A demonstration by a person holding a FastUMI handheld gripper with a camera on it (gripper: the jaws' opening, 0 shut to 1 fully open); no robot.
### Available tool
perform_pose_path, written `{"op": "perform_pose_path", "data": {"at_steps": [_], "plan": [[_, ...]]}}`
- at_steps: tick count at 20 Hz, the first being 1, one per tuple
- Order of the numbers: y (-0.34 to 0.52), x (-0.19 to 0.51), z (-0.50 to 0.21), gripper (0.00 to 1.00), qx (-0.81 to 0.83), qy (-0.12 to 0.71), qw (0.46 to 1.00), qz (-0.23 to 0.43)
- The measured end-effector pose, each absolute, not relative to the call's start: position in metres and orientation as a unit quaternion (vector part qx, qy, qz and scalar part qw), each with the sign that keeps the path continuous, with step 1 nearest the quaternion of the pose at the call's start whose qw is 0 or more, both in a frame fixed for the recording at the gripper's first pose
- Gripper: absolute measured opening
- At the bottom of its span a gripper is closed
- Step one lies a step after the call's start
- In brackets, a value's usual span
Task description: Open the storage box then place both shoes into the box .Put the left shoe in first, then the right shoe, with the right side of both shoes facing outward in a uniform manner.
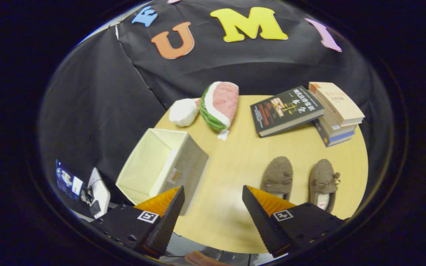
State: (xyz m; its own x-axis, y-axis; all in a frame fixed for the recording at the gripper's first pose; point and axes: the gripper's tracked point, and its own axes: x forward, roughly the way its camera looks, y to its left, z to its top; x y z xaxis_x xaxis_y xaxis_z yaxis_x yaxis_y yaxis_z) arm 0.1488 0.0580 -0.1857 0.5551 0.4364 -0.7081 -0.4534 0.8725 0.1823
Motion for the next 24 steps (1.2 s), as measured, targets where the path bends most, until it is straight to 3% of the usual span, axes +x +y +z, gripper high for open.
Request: {"op": "perform_pose_path", "data": {"at_steps": [11, 13, 19, 21, 23, 24], "plan": [[-0.073, 0.192, -0.312, 0.92, -0.071, 0.453, 0.882, 0.109], [-0.078, 0.198, -0.323, 0.84, -0.07, 0.458, 0.881, 0.098], [-0.059, 0.202, -0.34, 0.47, -0.035, 0.481, 0.867, 0.127], [-0.057, 0.2, -0.342, 0.2, -0.034, 0.487, 0.863, 0.133], [-0.057, 0.201, -0.341, 0.16, -0.026, 0.494, 0.859, 0.132], [-0.056, 0.198, -0.344, 0.01, -0.018, 0.503, 0.855, 0.129]]}}
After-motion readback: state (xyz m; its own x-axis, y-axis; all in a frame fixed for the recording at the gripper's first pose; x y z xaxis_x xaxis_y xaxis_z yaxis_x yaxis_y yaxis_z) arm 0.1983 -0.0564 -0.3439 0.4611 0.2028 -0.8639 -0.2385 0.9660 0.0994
